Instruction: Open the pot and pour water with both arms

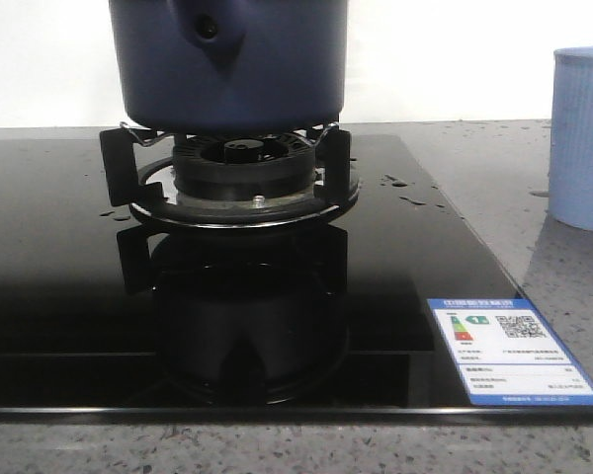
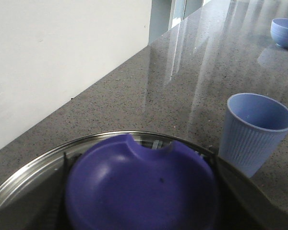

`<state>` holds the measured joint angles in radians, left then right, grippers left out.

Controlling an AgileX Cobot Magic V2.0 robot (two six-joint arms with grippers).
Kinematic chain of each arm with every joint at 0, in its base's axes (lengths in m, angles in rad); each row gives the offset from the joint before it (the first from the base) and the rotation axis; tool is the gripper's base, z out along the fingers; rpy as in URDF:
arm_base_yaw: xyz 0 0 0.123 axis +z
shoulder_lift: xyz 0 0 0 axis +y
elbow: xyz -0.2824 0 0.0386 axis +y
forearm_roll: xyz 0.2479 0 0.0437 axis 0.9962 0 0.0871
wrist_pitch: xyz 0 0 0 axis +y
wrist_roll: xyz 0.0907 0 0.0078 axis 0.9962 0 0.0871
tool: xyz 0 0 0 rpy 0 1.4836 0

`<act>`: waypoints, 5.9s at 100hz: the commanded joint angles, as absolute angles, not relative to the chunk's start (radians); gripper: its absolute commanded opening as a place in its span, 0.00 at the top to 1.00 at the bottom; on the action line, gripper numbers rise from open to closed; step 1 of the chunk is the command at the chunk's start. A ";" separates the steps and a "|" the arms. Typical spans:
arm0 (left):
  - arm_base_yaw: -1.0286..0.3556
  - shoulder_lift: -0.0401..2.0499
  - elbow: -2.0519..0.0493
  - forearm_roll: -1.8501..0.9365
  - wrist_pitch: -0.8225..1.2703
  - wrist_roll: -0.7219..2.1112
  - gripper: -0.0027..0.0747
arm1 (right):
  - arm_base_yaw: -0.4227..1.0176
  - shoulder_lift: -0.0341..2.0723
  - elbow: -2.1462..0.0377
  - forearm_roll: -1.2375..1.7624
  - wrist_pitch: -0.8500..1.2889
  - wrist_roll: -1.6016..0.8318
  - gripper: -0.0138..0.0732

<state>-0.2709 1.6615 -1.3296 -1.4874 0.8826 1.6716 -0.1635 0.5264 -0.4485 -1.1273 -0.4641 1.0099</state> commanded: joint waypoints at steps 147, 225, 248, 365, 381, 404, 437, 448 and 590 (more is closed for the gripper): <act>0.000 0.283 -0.359 -1.498 0.381 1.389 0.99 | -0.054 0.416 -0.474 -1.768 -0.574 1.631 0.93; 0.001 0.283 -0.359 -1.347 0.332 1.384 0.99 | -0.054 0.416 -0.474 -1.768 -0.573 1.631 0.93; -0.002 0.283 -0.356 -0.410 0.307 0.518 0.99 | -0.054 0.416 -0.474 -1.768 -0.573 1.631 0.93; -0.010 -0.030 0.035 -0.084 0.288 0.041 0.99 | -0.054 0.416 -0.474 -1.768 -0.573 1.631 0.93; -0.010 -0.030 0.035 -0.084 0.288 0.041 0.99 | -0.054 0.416 -0.474 -1.768 -0.573 1.631 0.93; -0.010 -0.030 0.035 -0.084 0.288 0.041 0.99 | -0.049 0.416 -0.474 -1.768 -0.574 1.631 0.93; -0.010 -0.030 0.035 -0.084 0.288 0.041 0.99 | -0.009 0.409 -0.454 -1.802 -0.372 1.631 0.93; -0.010 -0.030 0.035 -0.084 0.288 0.041 0.99 | -0.007 0.410 -0.446 -1.719 -0.275 1.531 0.93; -0.010 -0.030 0.035 -0.087 0.288 0.041 0.99 | -0.095 -0.026 0.035 -0.115 0.313 0.183 0.93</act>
